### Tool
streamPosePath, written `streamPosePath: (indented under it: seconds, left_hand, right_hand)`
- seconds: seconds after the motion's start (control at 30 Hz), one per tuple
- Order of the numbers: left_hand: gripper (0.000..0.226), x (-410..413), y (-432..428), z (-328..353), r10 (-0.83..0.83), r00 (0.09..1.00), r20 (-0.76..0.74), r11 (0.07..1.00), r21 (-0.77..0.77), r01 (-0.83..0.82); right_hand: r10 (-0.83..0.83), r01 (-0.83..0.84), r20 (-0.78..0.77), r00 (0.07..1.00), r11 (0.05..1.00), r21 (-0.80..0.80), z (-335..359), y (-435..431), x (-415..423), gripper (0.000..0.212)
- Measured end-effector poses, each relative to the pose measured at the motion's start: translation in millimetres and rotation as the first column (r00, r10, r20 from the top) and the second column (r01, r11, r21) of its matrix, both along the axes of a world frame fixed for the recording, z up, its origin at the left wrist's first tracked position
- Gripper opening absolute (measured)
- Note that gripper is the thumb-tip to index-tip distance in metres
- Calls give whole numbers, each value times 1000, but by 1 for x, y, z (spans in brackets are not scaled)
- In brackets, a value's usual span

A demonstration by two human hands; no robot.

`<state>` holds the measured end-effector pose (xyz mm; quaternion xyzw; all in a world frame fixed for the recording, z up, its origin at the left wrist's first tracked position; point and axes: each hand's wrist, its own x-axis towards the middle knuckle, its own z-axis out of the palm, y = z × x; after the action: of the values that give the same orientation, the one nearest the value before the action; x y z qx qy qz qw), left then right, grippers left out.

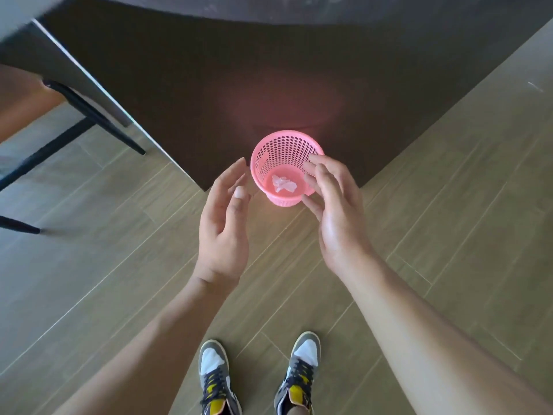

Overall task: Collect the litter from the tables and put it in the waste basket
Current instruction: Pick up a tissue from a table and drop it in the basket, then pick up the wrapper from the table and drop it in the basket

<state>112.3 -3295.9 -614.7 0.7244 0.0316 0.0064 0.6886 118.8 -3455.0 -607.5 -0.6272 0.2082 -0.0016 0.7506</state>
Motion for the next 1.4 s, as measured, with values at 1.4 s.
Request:
streamPosePath:
  seconds: [1.4]
  left_hand:
    - [53,-702,485,377,959,248,136,253,-24,-967]
  right_hand:
    - [923,-946,240,301,321,-46,355,580,-544,26]
